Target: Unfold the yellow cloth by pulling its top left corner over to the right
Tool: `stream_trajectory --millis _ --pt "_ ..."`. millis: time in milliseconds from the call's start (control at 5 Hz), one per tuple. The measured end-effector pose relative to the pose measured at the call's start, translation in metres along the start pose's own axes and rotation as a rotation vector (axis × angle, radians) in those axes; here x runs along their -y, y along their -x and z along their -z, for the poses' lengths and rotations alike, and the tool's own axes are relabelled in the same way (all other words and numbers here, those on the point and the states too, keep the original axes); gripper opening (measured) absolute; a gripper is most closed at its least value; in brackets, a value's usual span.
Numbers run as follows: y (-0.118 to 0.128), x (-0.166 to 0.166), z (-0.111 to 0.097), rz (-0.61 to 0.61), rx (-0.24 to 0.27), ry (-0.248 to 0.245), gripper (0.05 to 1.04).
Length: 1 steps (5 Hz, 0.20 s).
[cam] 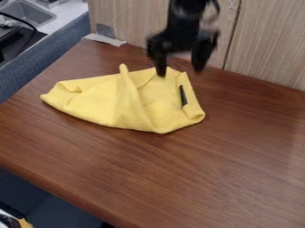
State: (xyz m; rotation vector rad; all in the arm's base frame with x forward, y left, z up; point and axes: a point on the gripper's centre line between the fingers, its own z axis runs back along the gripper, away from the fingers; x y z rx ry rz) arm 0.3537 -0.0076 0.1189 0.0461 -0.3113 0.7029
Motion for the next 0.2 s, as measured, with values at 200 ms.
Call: stream_trajectory --millis 200 --pt "-0.0056 -0.0239 -0.0223 0.011 0.020 0.021 0.999"
